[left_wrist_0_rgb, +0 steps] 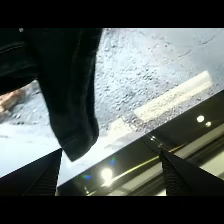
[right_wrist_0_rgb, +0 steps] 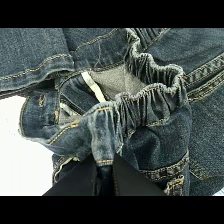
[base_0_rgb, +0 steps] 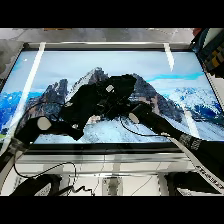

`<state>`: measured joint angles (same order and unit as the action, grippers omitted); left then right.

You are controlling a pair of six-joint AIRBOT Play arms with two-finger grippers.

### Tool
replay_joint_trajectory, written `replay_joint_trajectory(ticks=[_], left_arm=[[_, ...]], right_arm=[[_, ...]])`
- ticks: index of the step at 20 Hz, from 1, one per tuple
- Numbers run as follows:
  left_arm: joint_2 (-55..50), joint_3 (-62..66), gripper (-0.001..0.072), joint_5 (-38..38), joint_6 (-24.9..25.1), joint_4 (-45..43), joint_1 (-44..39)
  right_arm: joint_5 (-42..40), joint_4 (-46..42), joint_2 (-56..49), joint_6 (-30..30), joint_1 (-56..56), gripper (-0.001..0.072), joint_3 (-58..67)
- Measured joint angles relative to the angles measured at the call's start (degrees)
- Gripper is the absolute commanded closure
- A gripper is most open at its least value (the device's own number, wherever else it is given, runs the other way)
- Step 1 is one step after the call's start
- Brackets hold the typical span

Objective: Fold the clothes and pants, and hang the long-sleeved shirts on hangers.

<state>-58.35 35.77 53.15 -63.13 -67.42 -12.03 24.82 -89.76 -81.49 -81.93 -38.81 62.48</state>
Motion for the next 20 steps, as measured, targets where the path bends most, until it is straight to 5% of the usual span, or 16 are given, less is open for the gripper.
replay_joint_trajectory(ticks=[5, 9, 12, 20], left_arm=[[-5.9, -0.8, 0.0037, -6.7, -5.8, -7.3, -3.7], [-8.7, -0.9, 0.03, -10.4, -9.3, -10.1, -4.4], [-9.6, -0.9, 0.0681, -12.5, -10.3, -10.0, -4.6], [-9.2, 2.4, 0.0689, -12.9, -12.1, -9.0, -1.9]], right_arm=[[0.0, 0.0, 0.0, 0.0, 0.0, 0.0691, 0.0], [0.0, 0.0, 0.0, -0.1, 0.0, 0.0691, 0.0], [0.0, 0.0, 0.0, -0.1, 0.0, 0.0691, 0.0], [0.2, -0.2, 1.2, -1.9, 3.1, 0.0692, 1.0]])
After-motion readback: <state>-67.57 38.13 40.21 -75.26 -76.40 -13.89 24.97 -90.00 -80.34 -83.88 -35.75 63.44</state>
